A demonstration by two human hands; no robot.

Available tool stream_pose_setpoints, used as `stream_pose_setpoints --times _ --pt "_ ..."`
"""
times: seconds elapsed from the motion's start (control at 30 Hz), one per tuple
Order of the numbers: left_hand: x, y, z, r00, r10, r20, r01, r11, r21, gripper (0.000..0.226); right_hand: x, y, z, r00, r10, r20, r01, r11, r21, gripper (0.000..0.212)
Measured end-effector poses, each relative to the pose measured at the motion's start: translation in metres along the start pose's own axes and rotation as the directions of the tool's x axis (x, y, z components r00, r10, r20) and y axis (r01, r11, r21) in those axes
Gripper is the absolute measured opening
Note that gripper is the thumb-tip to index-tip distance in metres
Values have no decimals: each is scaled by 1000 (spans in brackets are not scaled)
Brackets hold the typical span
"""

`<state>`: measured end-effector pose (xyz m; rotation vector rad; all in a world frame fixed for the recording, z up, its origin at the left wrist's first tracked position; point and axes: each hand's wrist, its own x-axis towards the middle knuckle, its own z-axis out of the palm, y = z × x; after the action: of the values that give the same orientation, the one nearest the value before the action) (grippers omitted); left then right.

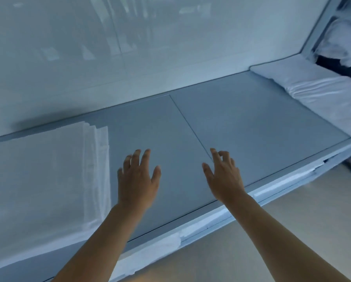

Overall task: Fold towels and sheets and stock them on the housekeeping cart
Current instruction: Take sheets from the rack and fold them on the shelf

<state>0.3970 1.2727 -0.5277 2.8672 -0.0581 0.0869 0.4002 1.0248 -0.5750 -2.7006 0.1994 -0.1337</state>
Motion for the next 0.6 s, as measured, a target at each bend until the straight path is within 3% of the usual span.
stream_pose_setpoints --times 0.23,0.6 --pt "33 142 34 987 160 6 -158 979 -131 56 17 117 -69 995 72 -67 -76 995 -57 58" --pt "107 236 85 952 303 38 -288 934 -213 55 81 208 -102 969 217 -114 -221 975 -20 62"
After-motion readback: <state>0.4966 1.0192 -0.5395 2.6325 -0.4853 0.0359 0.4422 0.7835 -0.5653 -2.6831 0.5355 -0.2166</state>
